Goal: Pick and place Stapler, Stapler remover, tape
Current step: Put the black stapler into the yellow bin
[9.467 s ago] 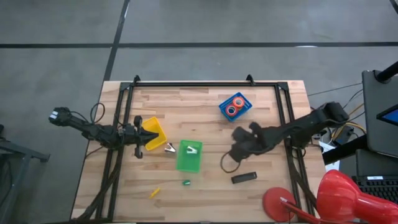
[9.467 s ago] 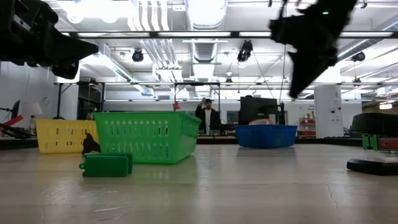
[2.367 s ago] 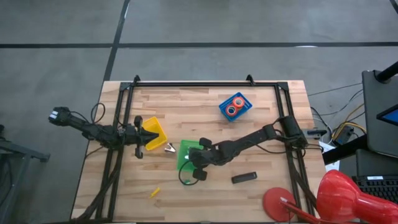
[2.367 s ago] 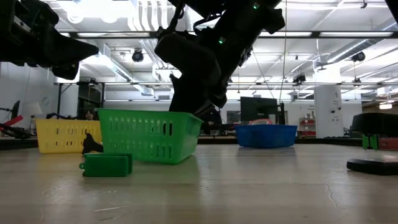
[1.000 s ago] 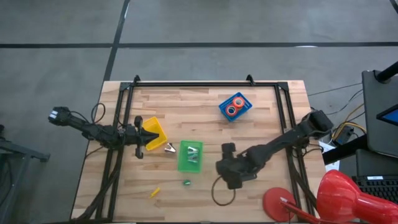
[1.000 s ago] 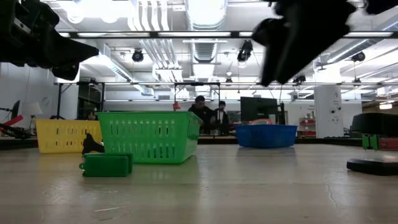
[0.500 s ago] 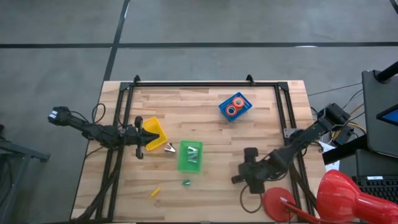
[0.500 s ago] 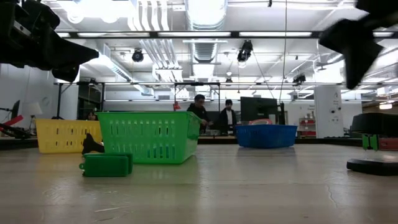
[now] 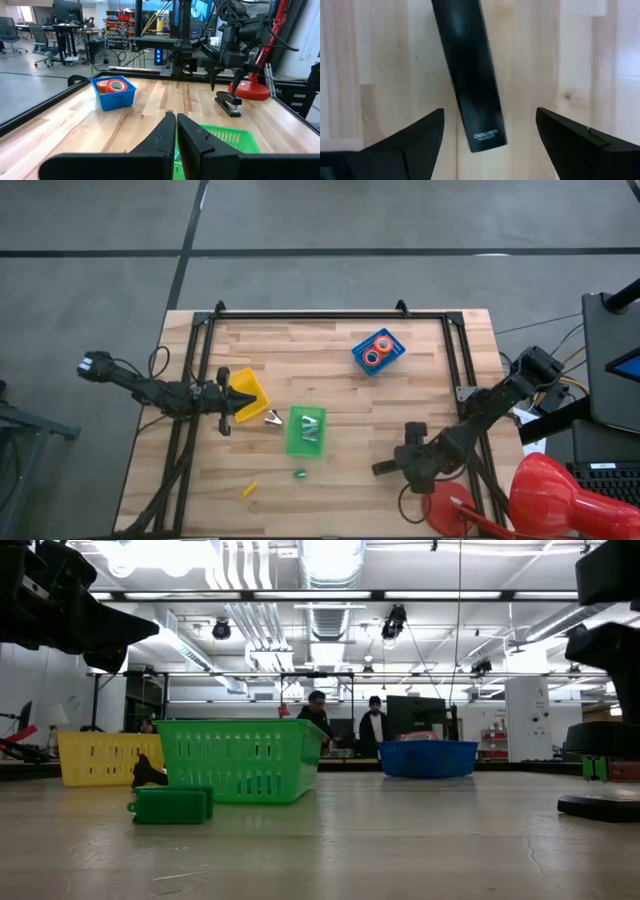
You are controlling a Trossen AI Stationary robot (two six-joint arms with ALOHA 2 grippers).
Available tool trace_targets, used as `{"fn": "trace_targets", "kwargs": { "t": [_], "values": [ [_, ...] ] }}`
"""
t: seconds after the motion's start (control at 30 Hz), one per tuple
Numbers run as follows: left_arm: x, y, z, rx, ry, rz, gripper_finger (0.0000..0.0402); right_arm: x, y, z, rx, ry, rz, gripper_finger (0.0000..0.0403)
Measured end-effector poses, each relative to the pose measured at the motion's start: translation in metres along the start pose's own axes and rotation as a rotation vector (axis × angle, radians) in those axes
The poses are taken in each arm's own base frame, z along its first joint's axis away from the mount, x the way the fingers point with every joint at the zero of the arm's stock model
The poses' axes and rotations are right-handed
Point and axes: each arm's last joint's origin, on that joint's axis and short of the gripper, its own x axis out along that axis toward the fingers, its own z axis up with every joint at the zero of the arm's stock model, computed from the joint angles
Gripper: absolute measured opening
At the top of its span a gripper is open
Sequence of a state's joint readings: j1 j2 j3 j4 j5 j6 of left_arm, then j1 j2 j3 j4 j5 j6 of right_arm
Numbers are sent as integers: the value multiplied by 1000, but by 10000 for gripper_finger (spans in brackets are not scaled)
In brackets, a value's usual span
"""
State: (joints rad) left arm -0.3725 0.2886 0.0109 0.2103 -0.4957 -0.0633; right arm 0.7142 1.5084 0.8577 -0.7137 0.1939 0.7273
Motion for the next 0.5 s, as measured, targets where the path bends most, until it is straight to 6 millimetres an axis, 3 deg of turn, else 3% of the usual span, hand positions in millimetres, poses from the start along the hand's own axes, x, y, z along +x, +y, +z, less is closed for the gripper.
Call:
{"fn": "trace_targets", "kwargs": {
  "t": [0.5],
  "values": [
    [0,0,-1,4,6,0,18,32,9,-2,-2,26,38,265]
  ]
}}
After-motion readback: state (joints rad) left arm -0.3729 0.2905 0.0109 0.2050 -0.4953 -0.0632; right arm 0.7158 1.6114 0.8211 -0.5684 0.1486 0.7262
